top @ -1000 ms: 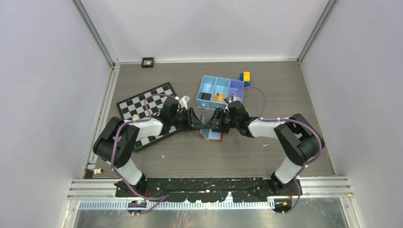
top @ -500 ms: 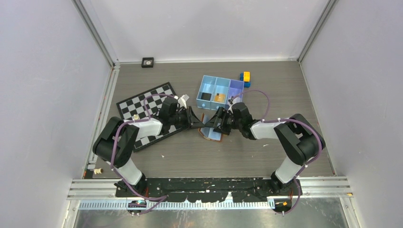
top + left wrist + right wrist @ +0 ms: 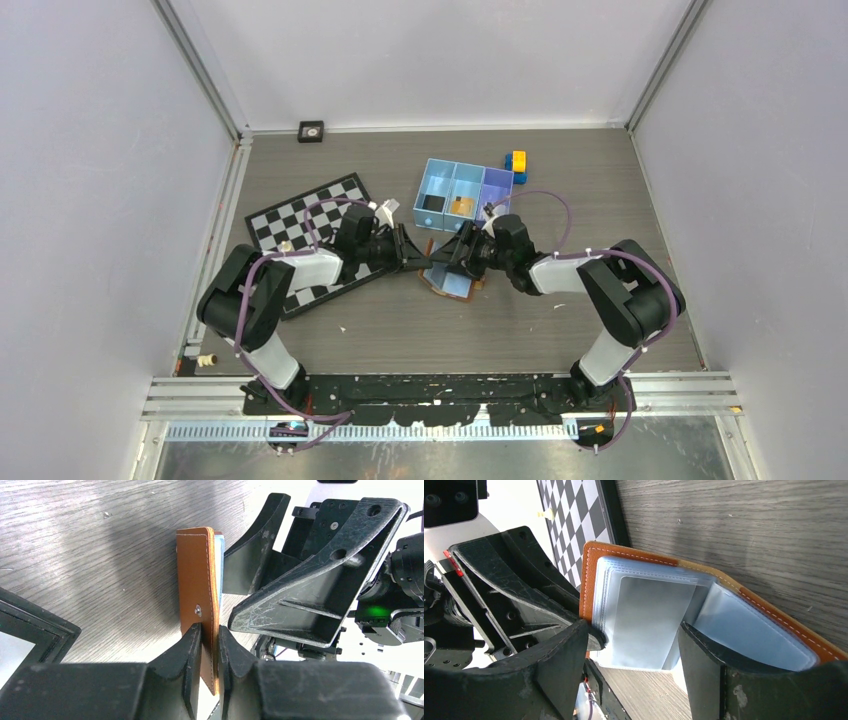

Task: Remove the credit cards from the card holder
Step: Pick up the card holder from the center of the board.

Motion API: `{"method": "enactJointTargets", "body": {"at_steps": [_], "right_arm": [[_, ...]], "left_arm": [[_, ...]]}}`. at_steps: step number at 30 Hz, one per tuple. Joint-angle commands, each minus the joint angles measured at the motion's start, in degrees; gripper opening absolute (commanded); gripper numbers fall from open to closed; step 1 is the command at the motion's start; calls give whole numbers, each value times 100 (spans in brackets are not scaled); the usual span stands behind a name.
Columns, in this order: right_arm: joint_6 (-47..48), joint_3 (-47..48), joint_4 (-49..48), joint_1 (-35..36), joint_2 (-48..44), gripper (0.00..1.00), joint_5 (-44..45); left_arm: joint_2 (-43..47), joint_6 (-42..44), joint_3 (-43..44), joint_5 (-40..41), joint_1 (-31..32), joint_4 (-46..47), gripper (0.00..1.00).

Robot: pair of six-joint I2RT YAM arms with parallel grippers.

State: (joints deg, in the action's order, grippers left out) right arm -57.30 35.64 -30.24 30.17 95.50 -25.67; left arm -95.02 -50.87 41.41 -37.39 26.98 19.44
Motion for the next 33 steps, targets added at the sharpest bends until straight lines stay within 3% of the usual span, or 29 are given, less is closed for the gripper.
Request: {"method": "enactJointTargets", "body": {"at_steps": [1, 7, 10, 16, 25, 33], "right_arm": [[-67, 89, -276, -30, 81, 68, -139], [-64, 135, -200, -29, 197, 47, -113], [-24, 185, -36, -29, 212, 45, -75], [64, 289, 228, -29, 304, 57, 4], [269, 472, 825, -29, 399, 68, 213], [223, 514, 692, -34, 593, 64, 113]], "left_arm": [[18, -87, -1, -262, 0, 443, 15], [-22, -127, -6, -282, 0, 508, 10], [3, -125, -10, -294, -4, 508, 11], [59, -99, -27, -285, -2, 508, 16], [217, 118, -10, -100, 0, 243, 4], [231, -203, -112, -464, 1, 886, 8]]}}
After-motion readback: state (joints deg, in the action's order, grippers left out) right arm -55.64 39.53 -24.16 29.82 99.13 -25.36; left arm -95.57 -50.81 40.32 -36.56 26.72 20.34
